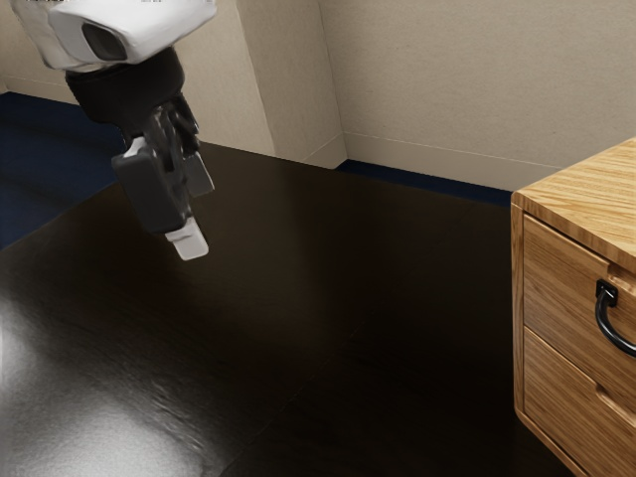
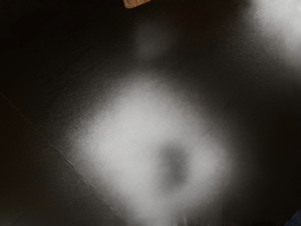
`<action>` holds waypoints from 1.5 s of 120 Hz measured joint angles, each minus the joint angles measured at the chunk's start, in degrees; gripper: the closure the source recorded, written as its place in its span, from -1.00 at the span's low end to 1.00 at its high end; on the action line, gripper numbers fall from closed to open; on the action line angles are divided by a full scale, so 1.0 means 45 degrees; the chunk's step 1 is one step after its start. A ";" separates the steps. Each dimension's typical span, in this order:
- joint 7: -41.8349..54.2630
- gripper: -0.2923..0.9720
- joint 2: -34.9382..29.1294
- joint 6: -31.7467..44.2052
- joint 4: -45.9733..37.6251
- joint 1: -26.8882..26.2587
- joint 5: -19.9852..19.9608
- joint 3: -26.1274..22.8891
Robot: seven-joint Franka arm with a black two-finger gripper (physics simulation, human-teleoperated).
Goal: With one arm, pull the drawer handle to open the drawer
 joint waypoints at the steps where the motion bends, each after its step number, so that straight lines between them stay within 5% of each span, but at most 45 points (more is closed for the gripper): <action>1: 0.0092 -0.54 -0.0046 0.0011 -0.0046 0.0015 0.0005 -0.0168; 37: 0.2637 -0.53 -0.0620 0.1089 -0.1583 -0.0059 0.0073 -0.3694; 84: 0.4907 -0.54 -0.1082 0.4204 -0.2597 -0.0281 0.1038 -0.5883; 114: 0.5775 -0.54 0.0225 0.6008 -0.2079 -0.0896 0.1818 -0.6503; 152: 0.6465 -0.53 0.3065 0.5415 0.0792 -0.1300 0.3414 -0.7962; 180: 0.6774 -0.53 0.3438 0.5927 0.1031 -0.0737 0.3695 -0.7996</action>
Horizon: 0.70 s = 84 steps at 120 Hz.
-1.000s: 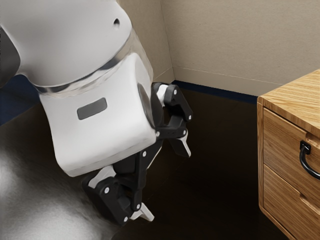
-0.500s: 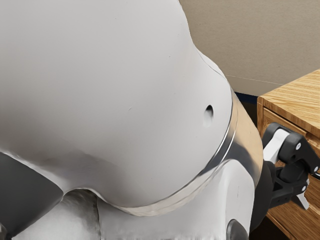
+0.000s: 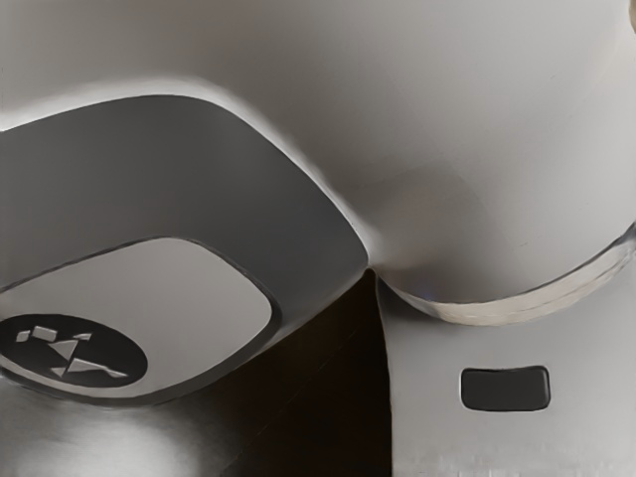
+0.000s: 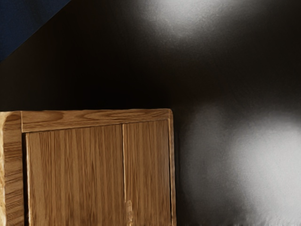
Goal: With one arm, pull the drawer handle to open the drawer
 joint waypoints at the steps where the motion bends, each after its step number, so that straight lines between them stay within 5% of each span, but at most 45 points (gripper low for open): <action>1: 0.0009 -0.54 0.0001 0.0019 -0.0002 0.0013 0.0004 0.0000; 84: 0.0435 -0.54 0.1551 0.1812 0.0336 -0.0130 0.0113 0.0094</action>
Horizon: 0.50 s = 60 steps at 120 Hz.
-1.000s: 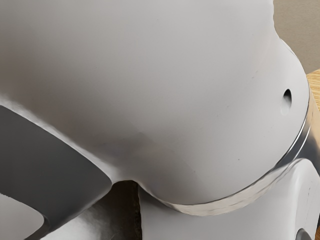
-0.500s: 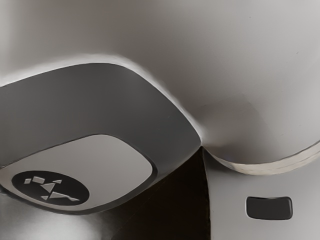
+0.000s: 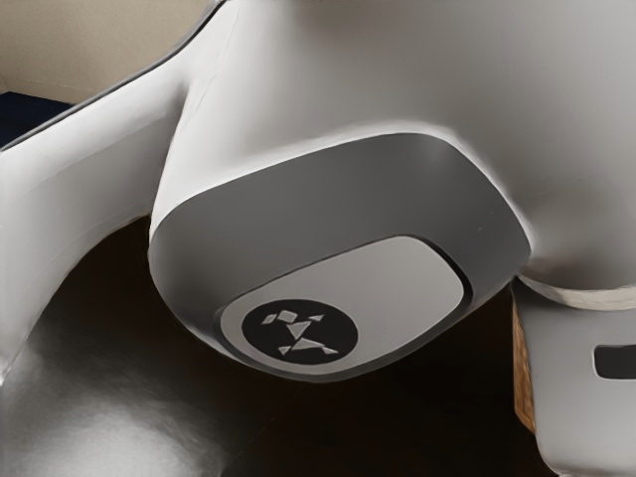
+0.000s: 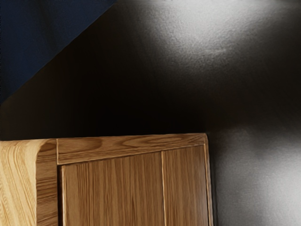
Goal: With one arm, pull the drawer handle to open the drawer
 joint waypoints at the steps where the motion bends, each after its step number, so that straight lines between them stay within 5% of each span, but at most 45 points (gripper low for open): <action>1: 0.0003 -0.54 0.0011 0.0016 0.0000 -0.0001 0.0001 0.0003; 60: 0.0107 -0.54 0.0455 -0.0024 -0.0048 0.0053 0.0895 0.0463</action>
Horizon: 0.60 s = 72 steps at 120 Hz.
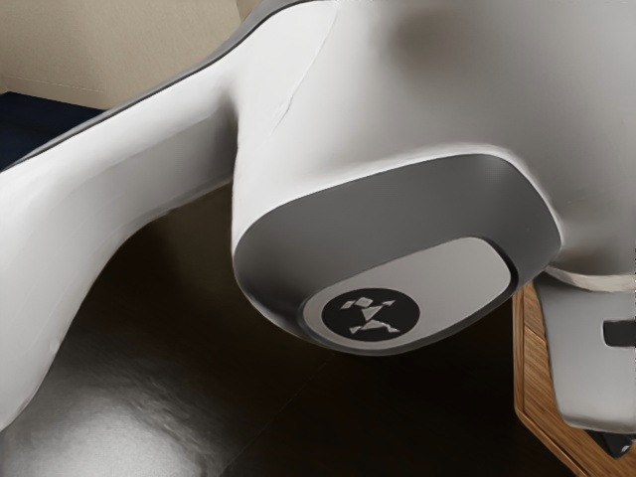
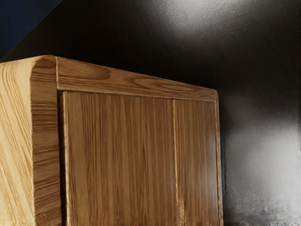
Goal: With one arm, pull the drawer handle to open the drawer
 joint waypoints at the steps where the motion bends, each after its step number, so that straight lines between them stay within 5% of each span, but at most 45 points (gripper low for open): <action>1: 0.0001 -0.54 -0.0004 -0.0033 -0.0004 -0.0002 0.0033 0.0002; 72: 0.0035 -0.54 0.0536 -0.0687 -0.0044 0.0067 0.0631 0.0159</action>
